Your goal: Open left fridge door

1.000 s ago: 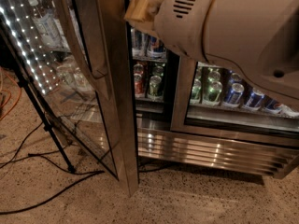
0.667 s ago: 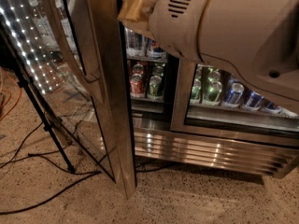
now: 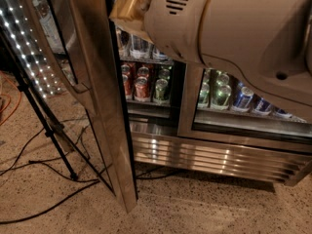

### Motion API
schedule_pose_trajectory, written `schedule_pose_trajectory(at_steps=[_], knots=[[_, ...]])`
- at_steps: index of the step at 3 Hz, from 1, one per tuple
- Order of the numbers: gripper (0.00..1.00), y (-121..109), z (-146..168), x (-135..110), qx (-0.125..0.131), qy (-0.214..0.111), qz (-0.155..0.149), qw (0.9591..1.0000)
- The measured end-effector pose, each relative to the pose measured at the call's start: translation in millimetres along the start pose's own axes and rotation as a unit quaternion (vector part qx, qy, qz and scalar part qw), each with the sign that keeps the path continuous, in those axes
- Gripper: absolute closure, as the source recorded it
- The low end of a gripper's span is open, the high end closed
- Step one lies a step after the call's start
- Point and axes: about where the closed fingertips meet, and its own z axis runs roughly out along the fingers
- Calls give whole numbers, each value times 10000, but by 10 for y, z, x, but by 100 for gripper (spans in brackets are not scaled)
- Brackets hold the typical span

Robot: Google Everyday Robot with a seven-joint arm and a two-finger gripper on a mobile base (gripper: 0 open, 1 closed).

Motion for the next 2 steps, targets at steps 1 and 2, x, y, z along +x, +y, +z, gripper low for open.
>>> schedule_pose_trajectory(at_steps=[1, 2], knots=[[100, 140, 22, 47, -148, 76, 43, 9999], [100, 142, 23, 49, -150, 78, 44, 9998]])
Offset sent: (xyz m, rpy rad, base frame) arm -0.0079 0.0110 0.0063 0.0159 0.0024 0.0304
